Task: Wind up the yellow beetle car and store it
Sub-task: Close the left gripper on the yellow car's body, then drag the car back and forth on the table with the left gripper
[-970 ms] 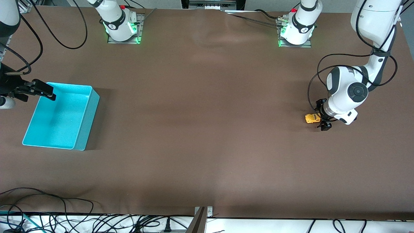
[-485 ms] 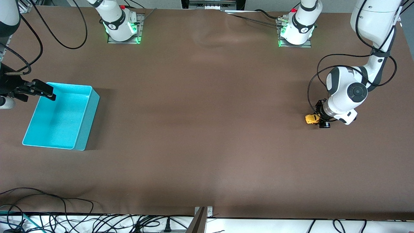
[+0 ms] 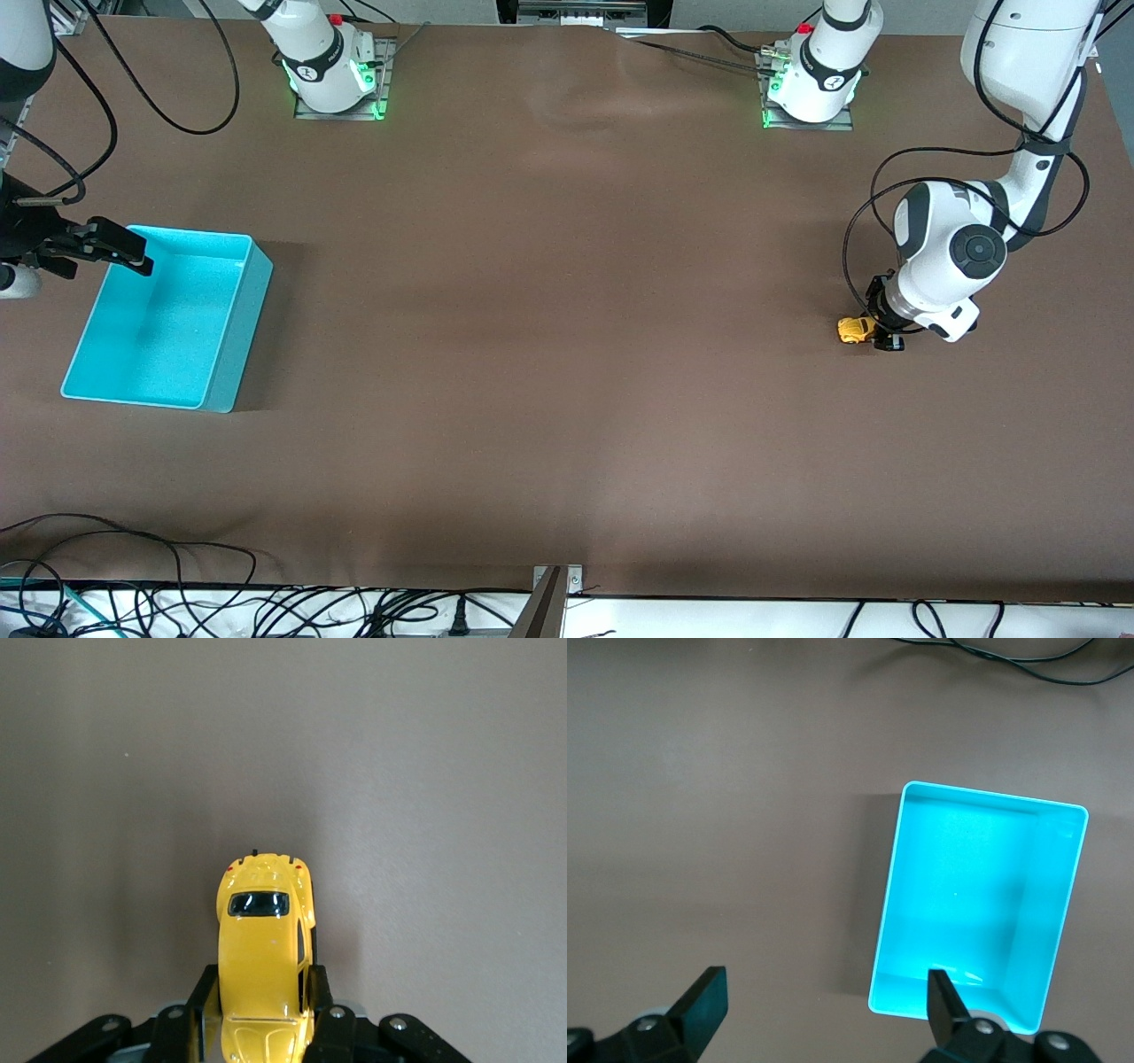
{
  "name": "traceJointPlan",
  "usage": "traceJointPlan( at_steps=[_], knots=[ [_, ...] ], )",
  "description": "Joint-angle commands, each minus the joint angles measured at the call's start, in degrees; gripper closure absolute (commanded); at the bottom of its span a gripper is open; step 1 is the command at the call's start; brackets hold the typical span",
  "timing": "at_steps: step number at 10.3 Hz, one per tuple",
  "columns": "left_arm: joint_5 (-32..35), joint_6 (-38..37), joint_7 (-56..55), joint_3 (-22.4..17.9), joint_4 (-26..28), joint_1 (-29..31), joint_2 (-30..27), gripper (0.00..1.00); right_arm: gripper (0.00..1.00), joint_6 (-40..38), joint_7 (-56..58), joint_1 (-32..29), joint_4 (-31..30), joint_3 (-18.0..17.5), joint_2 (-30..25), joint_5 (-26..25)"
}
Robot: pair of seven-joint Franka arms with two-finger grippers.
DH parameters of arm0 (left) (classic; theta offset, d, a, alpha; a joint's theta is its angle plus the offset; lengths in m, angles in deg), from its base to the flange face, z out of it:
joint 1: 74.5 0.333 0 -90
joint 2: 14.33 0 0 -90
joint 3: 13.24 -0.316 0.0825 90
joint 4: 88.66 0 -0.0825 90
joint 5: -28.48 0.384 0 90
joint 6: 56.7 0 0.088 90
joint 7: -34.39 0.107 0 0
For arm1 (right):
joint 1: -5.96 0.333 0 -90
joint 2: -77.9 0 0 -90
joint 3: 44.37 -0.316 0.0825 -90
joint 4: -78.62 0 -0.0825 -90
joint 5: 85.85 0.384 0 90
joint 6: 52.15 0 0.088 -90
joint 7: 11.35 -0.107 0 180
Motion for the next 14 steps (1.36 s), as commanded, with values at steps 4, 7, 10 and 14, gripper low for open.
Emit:
traceJointPlan(
  at_steps=[4,7,10,14],
  knots=[
    [1.85,-7.06,-6.56,8.23,-1.85,-0.75,-0.92,1.00,0.00,-0.28,0.21,-0.40,0.98,-0.12,0.17,1.19],
    [1.85,-6.98,-8.51,8.94,-1.85,-0.67,0.49,1.00,0.00,-0.28,0.21,-0.40,0.98,-0.20,0.17,1.18],
    [5.16,-6.01,-8.42,7.98,-2.20,0.47,3.48,1.00,0.00,-0.28,0.12,-0.40,0.98,-0.20,0.17,1.10],
    [5.54,-6.01,-7.28,6.66,-4.74,2.67,5.32,1.00,0.00,-0.28,0.12,-0.40,0.98,-0.12,0.17,1.10]
  ],
)
